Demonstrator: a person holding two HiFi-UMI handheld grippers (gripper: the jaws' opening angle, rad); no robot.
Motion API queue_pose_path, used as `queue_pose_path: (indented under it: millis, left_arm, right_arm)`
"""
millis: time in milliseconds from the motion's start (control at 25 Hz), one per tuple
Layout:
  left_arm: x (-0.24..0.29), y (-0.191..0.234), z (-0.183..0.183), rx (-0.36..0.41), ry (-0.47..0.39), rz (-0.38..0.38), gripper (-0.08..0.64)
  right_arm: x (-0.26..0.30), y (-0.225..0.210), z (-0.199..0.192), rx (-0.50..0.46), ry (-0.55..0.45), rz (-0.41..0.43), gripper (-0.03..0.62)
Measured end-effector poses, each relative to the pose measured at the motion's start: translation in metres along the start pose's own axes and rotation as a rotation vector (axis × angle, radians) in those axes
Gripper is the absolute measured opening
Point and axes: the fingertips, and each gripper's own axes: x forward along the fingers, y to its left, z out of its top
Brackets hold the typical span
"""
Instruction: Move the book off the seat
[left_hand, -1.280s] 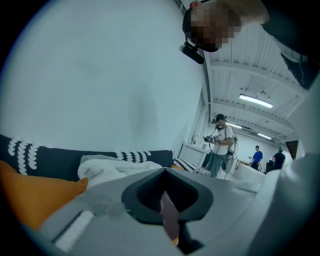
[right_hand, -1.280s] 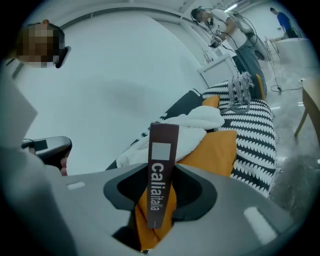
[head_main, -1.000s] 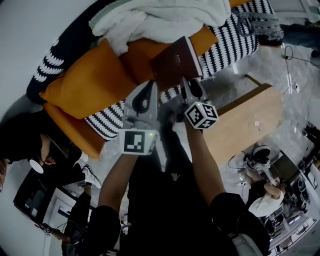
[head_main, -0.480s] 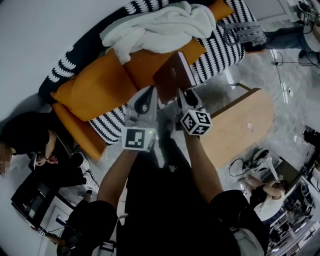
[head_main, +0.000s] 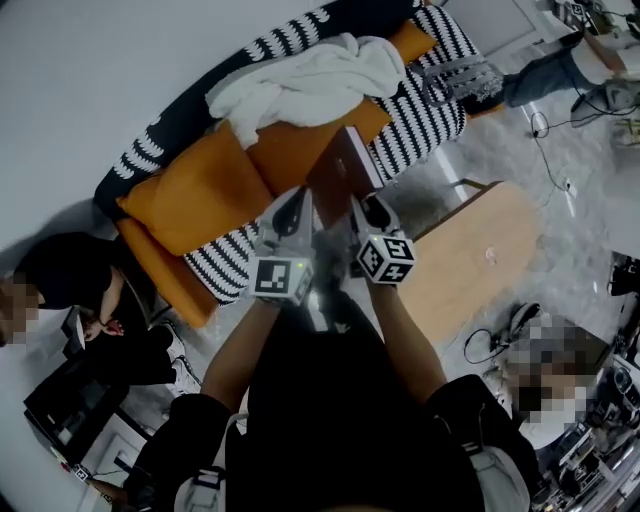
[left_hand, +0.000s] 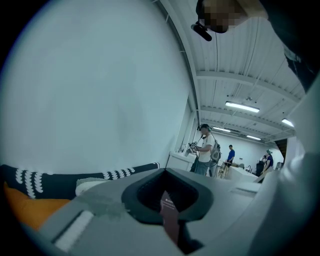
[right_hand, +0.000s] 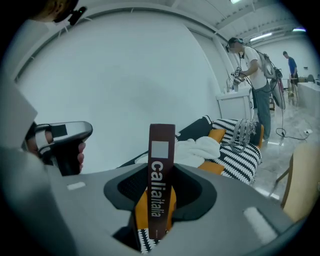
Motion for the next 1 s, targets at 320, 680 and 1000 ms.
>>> queue_pose_path:
  millis: [320, 680, 1000]
  left_arm:
    - [-0.032, -0.028, 0.026, 0.051, -0.046, -0.029, 0.006]
    - [-0.049, -0.060, 0.049, 0.061, -0.102, -0.051, 0.006]
    - [-0.053, -0.080, 0.044, 0.065, -0.102, -0.076, 0.006]
  right_arm:
    - [-0.059, 0.029, 0.029, -0.074, -0.037, 0.020, 0.156]
    - [-0.112, 0.043, 0.053, -0.132, -0.088, 0.053, 0.156]
    - [-0.128, 0.043, 0.048, -0.138, -0.086, 0.071, 0.155]
